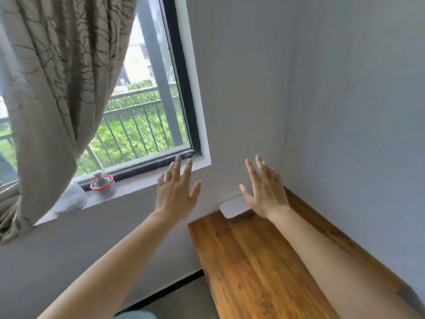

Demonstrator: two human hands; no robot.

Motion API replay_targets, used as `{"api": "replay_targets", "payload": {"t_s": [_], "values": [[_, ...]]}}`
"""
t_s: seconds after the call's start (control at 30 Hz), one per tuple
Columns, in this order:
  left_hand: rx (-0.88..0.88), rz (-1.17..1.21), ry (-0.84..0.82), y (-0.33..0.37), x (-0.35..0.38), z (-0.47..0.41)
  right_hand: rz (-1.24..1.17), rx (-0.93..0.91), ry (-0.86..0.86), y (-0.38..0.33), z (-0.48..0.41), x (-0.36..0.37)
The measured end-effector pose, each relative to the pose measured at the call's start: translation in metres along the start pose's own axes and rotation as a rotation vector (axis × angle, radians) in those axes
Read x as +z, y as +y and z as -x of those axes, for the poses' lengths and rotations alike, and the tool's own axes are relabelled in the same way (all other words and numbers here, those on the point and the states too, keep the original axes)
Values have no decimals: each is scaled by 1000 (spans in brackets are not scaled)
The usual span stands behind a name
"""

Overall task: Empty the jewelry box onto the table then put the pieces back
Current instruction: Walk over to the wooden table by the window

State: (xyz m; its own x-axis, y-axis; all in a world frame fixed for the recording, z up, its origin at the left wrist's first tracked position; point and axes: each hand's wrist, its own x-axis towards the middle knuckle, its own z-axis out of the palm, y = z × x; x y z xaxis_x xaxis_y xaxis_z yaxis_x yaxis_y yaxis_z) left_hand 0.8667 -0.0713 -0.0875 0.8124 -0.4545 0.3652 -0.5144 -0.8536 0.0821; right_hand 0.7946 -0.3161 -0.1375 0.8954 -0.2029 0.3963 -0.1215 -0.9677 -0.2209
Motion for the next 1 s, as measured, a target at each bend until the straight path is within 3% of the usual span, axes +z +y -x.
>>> {"api": "replay_targets", "payload": {"t_s": [0.2, 0.47, 0.7, 1.0], "values": [[128, 77, -46, 15, 77, -93, 59, 167, -42, 51, -44, 46], [355, 200, -312, 63, 245, -164, 244, 559, -129, 125, -13, 132], [573, 215, -560, 83, 367, -128, 324, 846, -262, 149, 53, 210], [831, 169, -622, 58, 503, -51, 221, 1002, -273, 127, 141, 339]]}}
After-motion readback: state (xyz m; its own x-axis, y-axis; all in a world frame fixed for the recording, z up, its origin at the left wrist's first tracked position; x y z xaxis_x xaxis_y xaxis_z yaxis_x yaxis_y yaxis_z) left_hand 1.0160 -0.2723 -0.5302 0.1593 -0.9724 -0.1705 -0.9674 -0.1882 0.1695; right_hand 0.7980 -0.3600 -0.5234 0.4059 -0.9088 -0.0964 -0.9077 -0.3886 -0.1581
